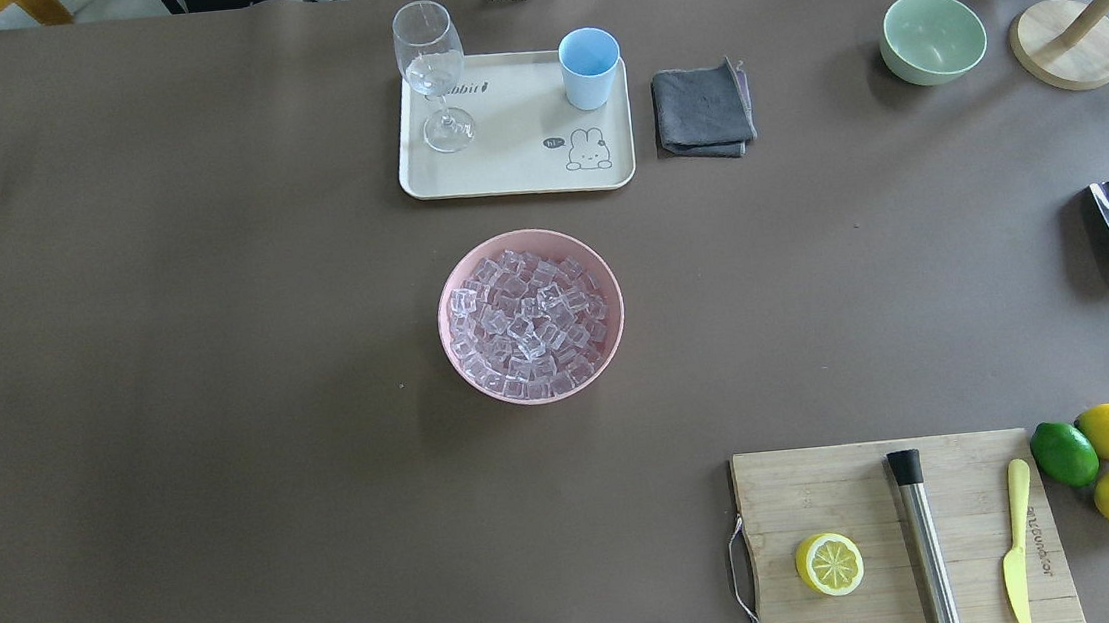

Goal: Put ice in cup with scoop

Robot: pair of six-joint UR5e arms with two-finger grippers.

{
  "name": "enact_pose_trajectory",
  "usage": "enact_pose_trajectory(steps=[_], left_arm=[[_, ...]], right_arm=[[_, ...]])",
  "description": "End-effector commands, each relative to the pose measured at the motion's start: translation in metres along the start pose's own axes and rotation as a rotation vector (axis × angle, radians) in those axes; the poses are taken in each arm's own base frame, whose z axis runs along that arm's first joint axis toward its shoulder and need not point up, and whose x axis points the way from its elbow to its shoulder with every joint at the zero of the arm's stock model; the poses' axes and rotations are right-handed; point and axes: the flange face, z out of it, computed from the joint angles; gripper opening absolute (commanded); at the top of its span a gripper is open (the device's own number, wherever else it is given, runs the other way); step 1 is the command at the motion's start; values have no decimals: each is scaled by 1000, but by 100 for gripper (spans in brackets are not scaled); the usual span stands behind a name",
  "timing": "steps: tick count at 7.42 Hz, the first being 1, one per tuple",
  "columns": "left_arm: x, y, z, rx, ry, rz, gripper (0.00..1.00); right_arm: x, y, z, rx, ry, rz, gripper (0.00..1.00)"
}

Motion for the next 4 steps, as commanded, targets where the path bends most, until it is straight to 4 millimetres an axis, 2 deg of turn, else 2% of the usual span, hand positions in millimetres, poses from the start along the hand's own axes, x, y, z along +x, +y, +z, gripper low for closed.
enact_pose_trajectory(steps=[1, 4], left_arm=[[0, 0, 0, 1, 0, 1, 99], [0, 0, 0, 1, 0, 1, 99]], right_arm=[[13, 12, 3, -5, 7, 13, 100], [2, 11, -10, 20, 11, 10, 100]])
